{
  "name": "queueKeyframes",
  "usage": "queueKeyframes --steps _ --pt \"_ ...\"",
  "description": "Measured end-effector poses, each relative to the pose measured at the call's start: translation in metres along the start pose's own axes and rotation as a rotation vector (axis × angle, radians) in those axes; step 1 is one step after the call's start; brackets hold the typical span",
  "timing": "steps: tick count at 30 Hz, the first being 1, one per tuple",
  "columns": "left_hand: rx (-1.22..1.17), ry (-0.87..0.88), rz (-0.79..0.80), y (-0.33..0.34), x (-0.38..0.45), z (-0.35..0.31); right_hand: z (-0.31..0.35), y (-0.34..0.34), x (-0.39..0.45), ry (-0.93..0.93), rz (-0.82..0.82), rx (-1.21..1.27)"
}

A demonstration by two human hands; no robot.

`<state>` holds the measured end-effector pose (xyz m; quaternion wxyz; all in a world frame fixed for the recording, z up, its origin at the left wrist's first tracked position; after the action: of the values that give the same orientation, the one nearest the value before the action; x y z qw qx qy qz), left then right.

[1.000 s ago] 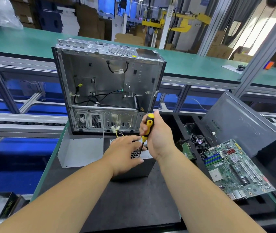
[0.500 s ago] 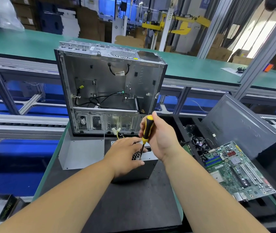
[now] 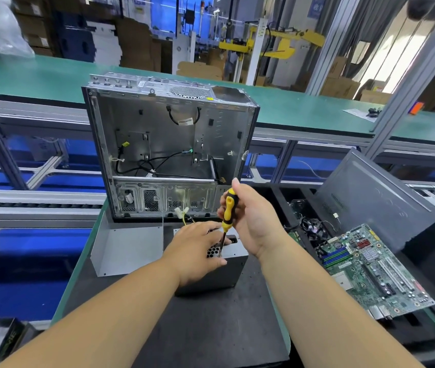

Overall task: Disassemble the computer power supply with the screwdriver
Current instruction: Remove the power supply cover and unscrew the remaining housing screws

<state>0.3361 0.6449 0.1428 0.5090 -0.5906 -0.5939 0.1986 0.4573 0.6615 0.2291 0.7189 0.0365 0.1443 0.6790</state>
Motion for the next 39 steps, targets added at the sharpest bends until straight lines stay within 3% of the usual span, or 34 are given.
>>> queueKeyframes --steps 6,17,27,39 --pt "0.022 0.016 -0.011 -0.002 0.001 -0.003 0.003 0.003 0.001 0.086 0.035 0.058" --pt "0.027 -0.001 -0.012 0.002 -0.003 0.0 -0.005 0.009 -0.001 -0.031 0.16 0.074" --pt "0.022 0.003 -0.01 0.001 -0.002 -0.001 -0.006 -0.007 0.003 -0.018 -0.041 0.085" --pt "0.056 0.003 -0.024 -0.002 -0.001 -0.005 -0.01 0.011 -0.005 -0.045 0.173 0.099"
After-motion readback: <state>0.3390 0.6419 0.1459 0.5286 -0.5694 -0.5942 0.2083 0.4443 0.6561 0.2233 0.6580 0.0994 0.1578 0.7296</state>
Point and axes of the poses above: each hand's wrist, its own x-axis towards the middle knuckle, its own y-axis out of the palm, z = x × y, the point moved 4 cm from there along x, towards the middle knuckle, and after that the axes turned 15 degrees about -z, right-handed, at the moved point
